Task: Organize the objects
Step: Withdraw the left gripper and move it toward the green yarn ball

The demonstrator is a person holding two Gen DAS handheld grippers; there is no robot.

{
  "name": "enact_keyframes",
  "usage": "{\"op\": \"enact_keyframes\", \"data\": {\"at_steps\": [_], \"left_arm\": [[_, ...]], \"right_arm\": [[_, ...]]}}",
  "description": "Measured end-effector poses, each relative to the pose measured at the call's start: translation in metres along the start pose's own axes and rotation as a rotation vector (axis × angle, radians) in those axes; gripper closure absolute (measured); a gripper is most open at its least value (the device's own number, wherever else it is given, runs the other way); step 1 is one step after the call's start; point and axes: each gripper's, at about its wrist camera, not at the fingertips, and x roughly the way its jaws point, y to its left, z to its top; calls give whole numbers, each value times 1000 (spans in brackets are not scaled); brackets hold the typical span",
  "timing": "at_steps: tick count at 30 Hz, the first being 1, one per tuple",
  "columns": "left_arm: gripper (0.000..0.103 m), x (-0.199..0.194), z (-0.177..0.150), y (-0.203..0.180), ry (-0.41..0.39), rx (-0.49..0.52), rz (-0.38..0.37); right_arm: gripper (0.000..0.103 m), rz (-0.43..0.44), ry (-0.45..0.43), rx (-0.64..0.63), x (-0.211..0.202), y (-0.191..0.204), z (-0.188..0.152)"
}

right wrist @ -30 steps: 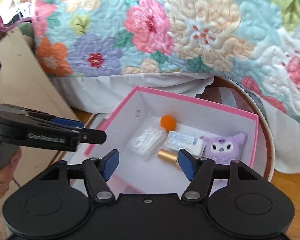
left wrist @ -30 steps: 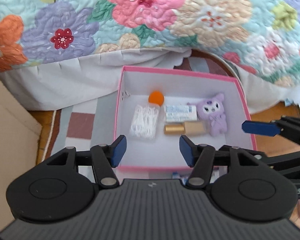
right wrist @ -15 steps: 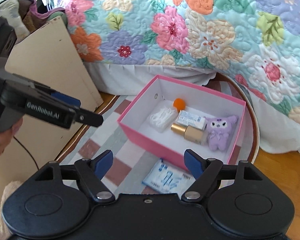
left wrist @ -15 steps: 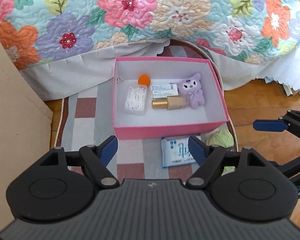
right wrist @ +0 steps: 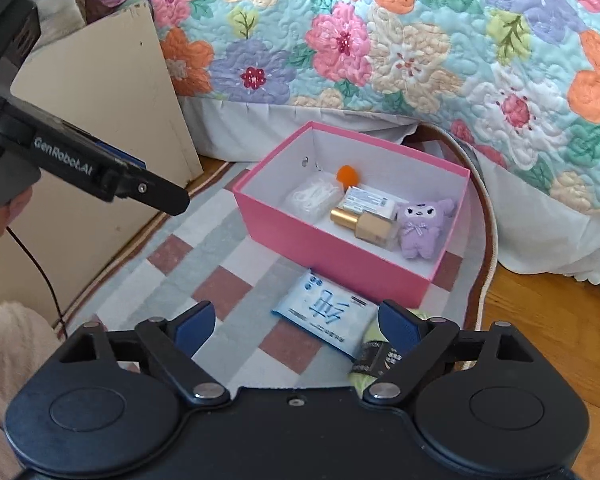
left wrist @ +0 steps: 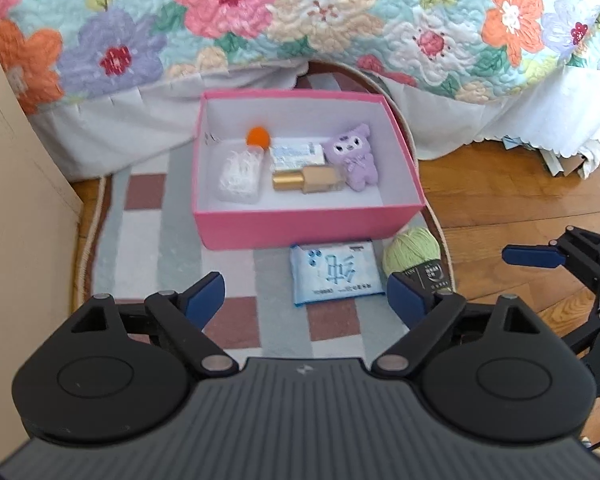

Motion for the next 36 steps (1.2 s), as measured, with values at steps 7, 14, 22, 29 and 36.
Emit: {"op": "enact_keyframes", "data": {"at_steps": [7, 14, 22, 29, 36], "left_arm": [[13, 43, -24, -5, 27, -34, -58], [12, 100, -37, -20, 60, -48, -171], [12, 162, -35, -42, 91, -91, -277], [14, 206, -32, -41, 124, -151, -357], [17, 222, -41, -39, 104, -150, -412]], "right_arm": [[12, -16, -26, 4, 20, -9, -27], [12, -125, -51, -25, 52, -24, -48], [12, -166, -33, 36, 88, -50, -68], [12, -171, 10, 89, 121, -65, -83], [12, -177, 23, 179, 133, -77, -86]]}}
